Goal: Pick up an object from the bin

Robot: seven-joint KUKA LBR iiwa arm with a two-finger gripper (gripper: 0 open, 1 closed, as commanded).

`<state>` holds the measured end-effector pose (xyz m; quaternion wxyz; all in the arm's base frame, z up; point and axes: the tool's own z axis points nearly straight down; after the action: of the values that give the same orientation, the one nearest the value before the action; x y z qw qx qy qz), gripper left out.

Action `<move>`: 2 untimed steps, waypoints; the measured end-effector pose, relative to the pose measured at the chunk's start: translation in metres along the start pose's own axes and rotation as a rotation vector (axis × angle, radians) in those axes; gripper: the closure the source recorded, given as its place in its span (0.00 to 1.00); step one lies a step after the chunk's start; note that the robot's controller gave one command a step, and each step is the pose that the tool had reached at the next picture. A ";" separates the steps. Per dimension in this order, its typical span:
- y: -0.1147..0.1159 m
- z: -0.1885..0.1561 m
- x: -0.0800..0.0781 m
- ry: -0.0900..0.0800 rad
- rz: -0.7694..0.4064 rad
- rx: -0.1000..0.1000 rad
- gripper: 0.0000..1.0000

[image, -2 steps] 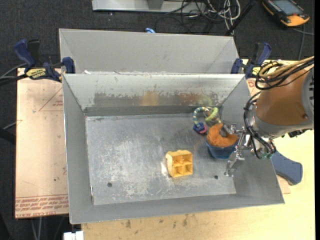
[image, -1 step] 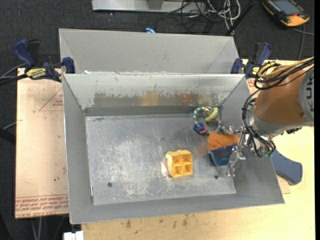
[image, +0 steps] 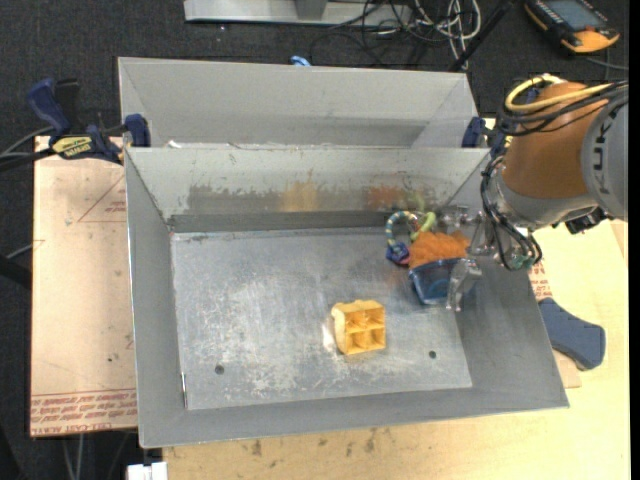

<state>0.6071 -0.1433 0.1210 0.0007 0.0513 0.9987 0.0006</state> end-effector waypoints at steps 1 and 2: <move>0.003 0.014 -0.035 0.014 -0.083 -0.001 0.00; 0.001 0.010 -0.037 0.002 -0.060 0.002 1.00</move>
Offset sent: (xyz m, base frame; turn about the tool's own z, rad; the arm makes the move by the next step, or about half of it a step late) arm -0.0081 -0.0034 -0.0510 0.3092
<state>0.6436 -0.1462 0.1110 -0.0005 0.0212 0.9998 -0.0005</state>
